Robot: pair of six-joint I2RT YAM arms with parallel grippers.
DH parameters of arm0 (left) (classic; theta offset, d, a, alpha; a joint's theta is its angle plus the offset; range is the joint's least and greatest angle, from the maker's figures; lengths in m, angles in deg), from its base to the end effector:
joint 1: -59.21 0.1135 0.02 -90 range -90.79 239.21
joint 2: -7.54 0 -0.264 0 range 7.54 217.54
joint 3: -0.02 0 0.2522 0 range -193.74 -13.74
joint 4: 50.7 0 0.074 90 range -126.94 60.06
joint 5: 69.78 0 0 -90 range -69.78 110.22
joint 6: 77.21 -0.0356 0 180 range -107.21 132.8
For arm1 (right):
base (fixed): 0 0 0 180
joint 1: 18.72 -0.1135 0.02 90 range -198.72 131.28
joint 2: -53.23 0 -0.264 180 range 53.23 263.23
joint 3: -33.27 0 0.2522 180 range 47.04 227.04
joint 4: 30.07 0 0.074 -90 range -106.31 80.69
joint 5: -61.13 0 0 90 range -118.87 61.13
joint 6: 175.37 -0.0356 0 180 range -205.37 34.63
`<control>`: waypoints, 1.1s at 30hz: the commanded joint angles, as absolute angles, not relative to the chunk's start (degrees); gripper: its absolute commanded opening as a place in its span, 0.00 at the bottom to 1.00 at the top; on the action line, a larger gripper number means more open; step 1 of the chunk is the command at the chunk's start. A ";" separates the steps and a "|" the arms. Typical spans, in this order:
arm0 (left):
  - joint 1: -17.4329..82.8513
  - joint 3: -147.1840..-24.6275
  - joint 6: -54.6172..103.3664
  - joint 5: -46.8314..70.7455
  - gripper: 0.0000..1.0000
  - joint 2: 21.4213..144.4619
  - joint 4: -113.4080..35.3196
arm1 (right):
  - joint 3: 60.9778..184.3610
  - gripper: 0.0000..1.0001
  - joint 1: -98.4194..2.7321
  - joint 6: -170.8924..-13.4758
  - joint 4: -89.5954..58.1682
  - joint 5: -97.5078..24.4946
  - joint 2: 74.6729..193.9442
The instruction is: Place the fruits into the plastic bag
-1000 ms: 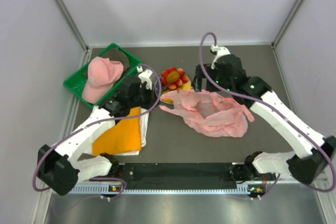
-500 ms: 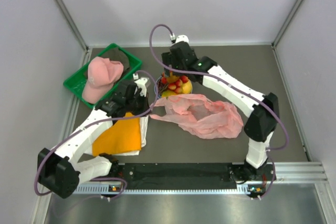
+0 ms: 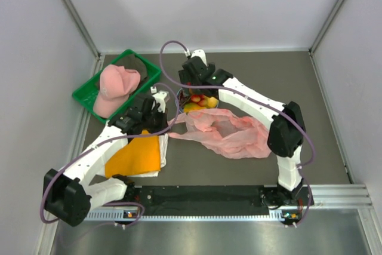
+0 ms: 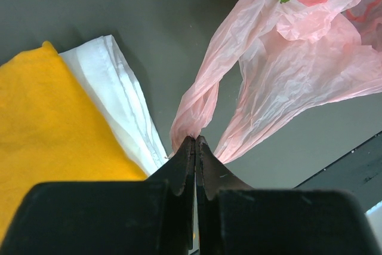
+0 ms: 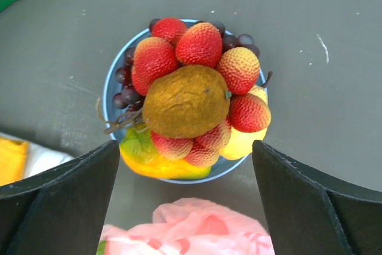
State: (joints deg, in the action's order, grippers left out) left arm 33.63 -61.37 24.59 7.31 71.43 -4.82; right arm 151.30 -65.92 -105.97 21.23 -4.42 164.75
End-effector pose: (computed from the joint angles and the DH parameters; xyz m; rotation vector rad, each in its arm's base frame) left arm 0.2022 -0.1056 0.2583 0.4009 2.4342 -0.5643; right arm 0.3118 0.3150 0.3127 -0.3216 2.2469 0.1184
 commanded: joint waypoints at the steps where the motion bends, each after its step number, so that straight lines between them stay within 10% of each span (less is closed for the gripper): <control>1: 34.42 -60.67 23.52 6.16 0.00 70.11 -6.71 | 154.87 0.92 -66.53 -102.34 19.72 -1.01 168.71; 26: 36.27 -60.23 23.25 4.92 0.00 70.38 -7.06 | 160.15 0.89 -66.62 -94.78 16.91 3.30 177.06; 33: 36.53 -60.14 23.25 4.75 0.00 70.38 -7.15 | 159.80 0.68 -66.62 -94.42 17.00 4.18 177.16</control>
